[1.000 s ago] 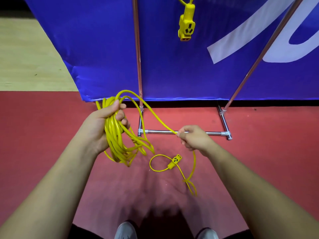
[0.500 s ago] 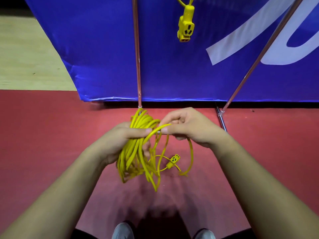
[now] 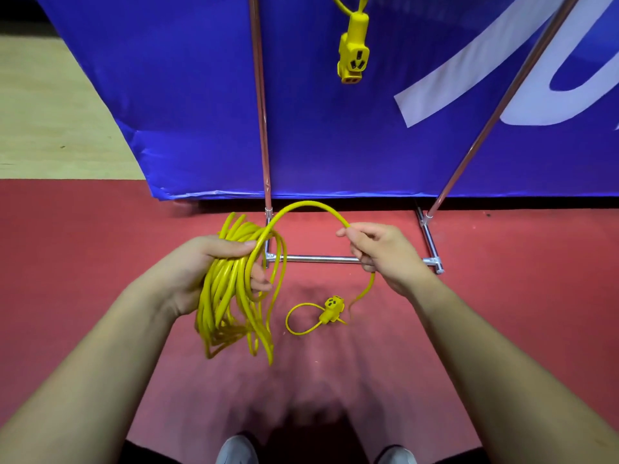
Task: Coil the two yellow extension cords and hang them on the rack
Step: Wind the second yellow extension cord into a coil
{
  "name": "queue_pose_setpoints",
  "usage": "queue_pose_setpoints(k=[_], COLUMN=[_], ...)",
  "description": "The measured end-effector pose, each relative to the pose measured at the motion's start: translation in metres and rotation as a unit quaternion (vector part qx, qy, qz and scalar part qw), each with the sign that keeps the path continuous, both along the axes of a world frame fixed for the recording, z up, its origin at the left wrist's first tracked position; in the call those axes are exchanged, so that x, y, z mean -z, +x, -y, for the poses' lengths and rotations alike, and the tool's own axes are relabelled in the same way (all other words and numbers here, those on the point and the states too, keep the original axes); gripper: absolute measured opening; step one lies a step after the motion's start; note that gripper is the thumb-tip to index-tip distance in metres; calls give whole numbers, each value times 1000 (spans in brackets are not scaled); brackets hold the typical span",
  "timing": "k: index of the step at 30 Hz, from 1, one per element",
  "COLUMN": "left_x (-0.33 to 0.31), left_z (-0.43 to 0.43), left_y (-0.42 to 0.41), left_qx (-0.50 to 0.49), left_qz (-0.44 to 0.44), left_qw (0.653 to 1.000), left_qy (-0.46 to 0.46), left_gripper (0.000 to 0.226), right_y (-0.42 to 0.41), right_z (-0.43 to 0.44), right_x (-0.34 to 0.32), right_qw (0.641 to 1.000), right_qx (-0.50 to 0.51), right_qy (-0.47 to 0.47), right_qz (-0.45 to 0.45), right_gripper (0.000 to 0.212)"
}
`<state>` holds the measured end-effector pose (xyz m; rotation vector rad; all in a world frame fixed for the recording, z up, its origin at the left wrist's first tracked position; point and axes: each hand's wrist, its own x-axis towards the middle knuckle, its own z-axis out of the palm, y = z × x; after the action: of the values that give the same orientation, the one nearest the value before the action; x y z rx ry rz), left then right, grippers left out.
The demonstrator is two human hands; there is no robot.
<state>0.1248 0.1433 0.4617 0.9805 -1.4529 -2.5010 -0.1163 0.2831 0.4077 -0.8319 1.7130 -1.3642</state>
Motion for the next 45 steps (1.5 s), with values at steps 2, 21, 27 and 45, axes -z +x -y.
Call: queue_pose_setpoints(k=[2,21,27,45], left_x=[-1,6,3,9], left_z=[0,-18,-5,-9], left_y=[1,-11,-6,-6], left_qx=[-25,81,23,96], left_qz=[20,-69,-123,-29], left_qw=[999,994,989,995], left_qy=[31,25,73,31], left_gripper=[29,26,31,51], right_y=[3,49,5,59], right_z=[1,12,-9,17], right_x=[-5,-50,6,-51], right_qw=[999,960,960,979], right_qx=[-13,-184,-210,-148], right_qy=[7,-47,119,-88], right_qz=[-41,-205,-144,-110], right_gripper=[15,4,7,7])
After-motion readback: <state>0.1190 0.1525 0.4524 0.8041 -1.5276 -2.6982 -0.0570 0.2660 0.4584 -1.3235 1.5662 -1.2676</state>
